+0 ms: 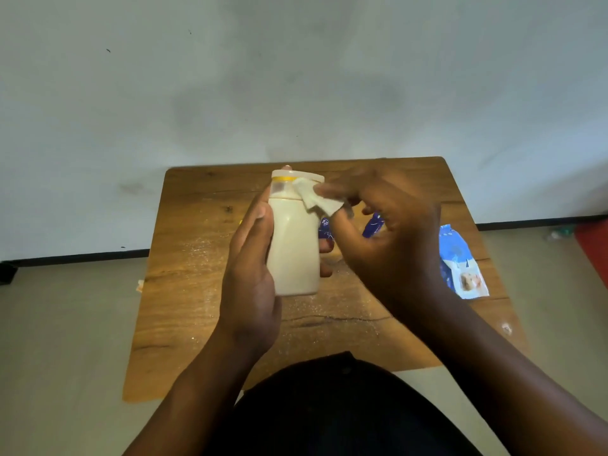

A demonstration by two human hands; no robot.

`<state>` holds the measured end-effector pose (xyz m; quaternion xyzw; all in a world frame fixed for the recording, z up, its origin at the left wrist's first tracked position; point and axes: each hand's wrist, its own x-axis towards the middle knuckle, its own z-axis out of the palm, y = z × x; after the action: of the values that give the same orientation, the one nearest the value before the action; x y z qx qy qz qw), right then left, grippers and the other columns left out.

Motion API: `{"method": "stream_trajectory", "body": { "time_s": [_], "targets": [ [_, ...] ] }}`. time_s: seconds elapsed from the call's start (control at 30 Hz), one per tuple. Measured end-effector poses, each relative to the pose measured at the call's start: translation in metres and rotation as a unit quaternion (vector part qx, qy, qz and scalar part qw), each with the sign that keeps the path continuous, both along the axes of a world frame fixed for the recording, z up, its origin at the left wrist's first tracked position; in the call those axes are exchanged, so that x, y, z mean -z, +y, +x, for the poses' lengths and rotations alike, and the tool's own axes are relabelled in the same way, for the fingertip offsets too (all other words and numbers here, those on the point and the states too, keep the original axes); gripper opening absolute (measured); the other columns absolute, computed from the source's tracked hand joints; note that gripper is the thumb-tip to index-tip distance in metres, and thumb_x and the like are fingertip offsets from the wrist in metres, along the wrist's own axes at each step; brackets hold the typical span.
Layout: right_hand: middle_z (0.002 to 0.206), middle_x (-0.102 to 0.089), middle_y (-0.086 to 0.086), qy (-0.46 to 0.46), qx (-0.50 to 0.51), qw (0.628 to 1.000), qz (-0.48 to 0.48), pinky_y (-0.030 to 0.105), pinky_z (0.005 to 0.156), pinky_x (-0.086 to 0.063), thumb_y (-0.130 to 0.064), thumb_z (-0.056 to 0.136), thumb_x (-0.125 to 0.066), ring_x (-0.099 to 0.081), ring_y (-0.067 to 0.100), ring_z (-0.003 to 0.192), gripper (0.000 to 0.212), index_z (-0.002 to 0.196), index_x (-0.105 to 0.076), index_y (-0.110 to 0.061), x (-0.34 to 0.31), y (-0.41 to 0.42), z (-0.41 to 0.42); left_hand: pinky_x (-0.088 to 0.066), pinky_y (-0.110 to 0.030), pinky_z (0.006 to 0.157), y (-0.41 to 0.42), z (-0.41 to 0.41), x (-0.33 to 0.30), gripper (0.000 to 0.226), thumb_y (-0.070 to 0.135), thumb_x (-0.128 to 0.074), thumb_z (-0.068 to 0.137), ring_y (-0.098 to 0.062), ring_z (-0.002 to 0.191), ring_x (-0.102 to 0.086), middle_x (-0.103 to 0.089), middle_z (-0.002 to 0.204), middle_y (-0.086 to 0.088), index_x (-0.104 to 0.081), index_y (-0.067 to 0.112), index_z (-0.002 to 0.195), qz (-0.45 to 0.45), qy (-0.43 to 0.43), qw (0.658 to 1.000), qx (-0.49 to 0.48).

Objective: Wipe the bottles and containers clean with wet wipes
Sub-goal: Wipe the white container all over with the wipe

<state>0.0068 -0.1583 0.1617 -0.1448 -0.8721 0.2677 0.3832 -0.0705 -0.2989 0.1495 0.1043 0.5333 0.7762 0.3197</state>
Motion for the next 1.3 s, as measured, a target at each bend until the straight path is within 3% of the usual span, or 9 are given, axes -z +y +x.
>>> {"method": "stream_trajectory", "body": {
  "time_s": [0.1, 0.23, 0.47, 0.63, 0.73, 0.87, 1.0, 1.2, 1.3],
  "targets": [
    [0.104, -0.074, 0.004, -0.049, -0.073, 0.996, 0.011, 0.031, 0.073, -0.054, -0.020, 0.092, -0.070, -0.067, 0.019, 0.096, 0.019, 0.106, -0.081, -0.013, 0.006, -0.025, 0.014, -0.060, -0.029, 0.068, -0.002, -0.006, 0.001, 0.041, 0.034, -0.035, 0.110, -0.017, 0.089, -0.074, -0.077, 0.108, -0.005, -0.057, 0.017, 0.141, 0.012, 0.007, 1.000, -0.016],
    [0.101, -0.072, -0.001, -0.088, -0.166, 0.981, 0.046, 0.025, 0.072, -0.046, -0.025, 0.097, -0.068, -0.062, 0.014, 0.092, 0.018, 0.105, -0.082, -0.018, 0.013, -0.036, 0.025, -0.060, -0.037, 0.078, -0.005, -0.010, 0.000, 0.047, 0.038, -0.028, 0.112, -0.025, 0.095, -0.073, -0.075, 0.126, -0.015, -0.050, 0.018, 0.149, 0.000, 0.002, 1.000, -0.002],
    [0.107, -0.070, 0.004, -0.037, -0.048, 0.998, -0.017, 0.017, 0.075, -0.045, -0.014, 0.090, -0.074, -0.065, 0.018, 0.096, 0.019, 0.106, -0.083, -0.015, -0.007, -0.015, 0.001, -0.060, -0.031, 0.075, 0.000, 0.000, -0.002, 0.055, 0.041, -0.046, 0.098, -0.022, 0.103, -0.071, -0.072, 0.128, -0.011, -0.055, 0.020, 0.148, -0.007, -0.024, 1.000, -0.014],
    [0.111, -0.068, 0.004, -0.084, -0.151, 0.985, 0.016, 0.023, 0.081, -0.048, -0.032, 0.096, -0.072, -0.062, 0.016, 0.100, 0.025, 0.110, -0.081, -0.013, -0.002, -0.032, 0.013, -0.061, -0.029, 0.073, -0.005, -0.005, -0.001, 0.038, 0.029, -0.037, 0.111, -0.022, 0.092, -0.072, -0.077, 0.104, -0.009, -0.060, 0.009, 0.133, 0.015, -0.049, 0.998, -0.048],
    [0.109, -0.070, 0.002, -0.111, -0.206, 0.971, 0.050, 0.020, 0.079, -0.044, -0.025, 0.097, -0.073, -0.060, 0.013, 0.100, 0.017, 0.107, -0.080, -0.014, 0.004, -0.039, 0.020, -0.061, -0.033, 0.079, -0.009, -0.006, -0.001, 0.048, 0.037, -0.027, 0.114, -0.031, 0.103, -0.072, -0.076, 0.122, -0.018, -0.053, 0.010, 0.144, 0.001, -0.040, 0.999, -0.036],
    [0.103, -0.074, 0.002, -0.072, -0.147, 0.986, 0.023, 0.027, 0.076, -0.052, -0.016, 0.094, -0.075, -0.066, 0.014, 0.093, 0.013, 0.106, -0.080, -0.014, 0.001, -0.027, 0.008, -0.060, -0.032, 0.074, -0.006, 0.000, -0.006, 0.048, 0.040, -0.044, 0.104, -0.024, 0.095, -0.071, -0.075, 0.110, -0.012, -0.058, 0.007, 0.136, 0.001, -0.048, 0.997, -0.058],
    [0.104, -0.077, -0.001, -0.045, -0.073, 0.994, -0.066, 0.028, 0.076, -0.057, -0.016, 0.094, -0.077, -0.068, 0.008, 0.089, 0.018, 0.111, -0.080, -0.014, -0.009, -0.011, -0.009, -0.060, -0.043, 0.076, -0.006, 0.003, -0.008, 0.061, 0.058, -0.051, 0.099, -0.034, 0.106, -0.071, -0.071, 0.126, -0.019, -0.058, 0.016, 0.143, -0.030, -0.024, 0.998, -0.045],
    [0.105, -0.074, 0.001, -0.073, -0.176, 0.980, -0.056, 0.032, 0.079, -0.058, -0.014, 0.095, -0.072, -0.068, 0.014, 0.099, 0.016, 0.109, -0.080, -0.014, 0.003, -0.043, 0.014, -0.060, -0.033, 0.074, -0.015, -0.014, -0.011, 0.056, 0.049, -0.042, 0.107, -0.022, 0.097, -0.073, -0.073, 0.126, -0.016, -0.059, 0.007, 0.141, -0.007, -0.046, 0.998, -0.047],
    [0.106, -0.074, -0.001, -0.068, -0.168, 0.981, -0.068, 0.031, 0.081, -0.058, -0.015, 0.096, -0.071, -0.068, 0.012, 0.099, 0.018, 0.111, -0.080, -0.015, 0.004, -0.043, 0.018, -0.059, -0.030, 0.068, -0.017, -0.013, -0.009, 0.054, 0.048, -0.048, 0.105, -0.018, 0.084, -0.070, -0.071, 0.106, -0.013, -0.062, 0.006, 0.136, 0.003, -0.096, 0.994, -0.048]
  ]
}}
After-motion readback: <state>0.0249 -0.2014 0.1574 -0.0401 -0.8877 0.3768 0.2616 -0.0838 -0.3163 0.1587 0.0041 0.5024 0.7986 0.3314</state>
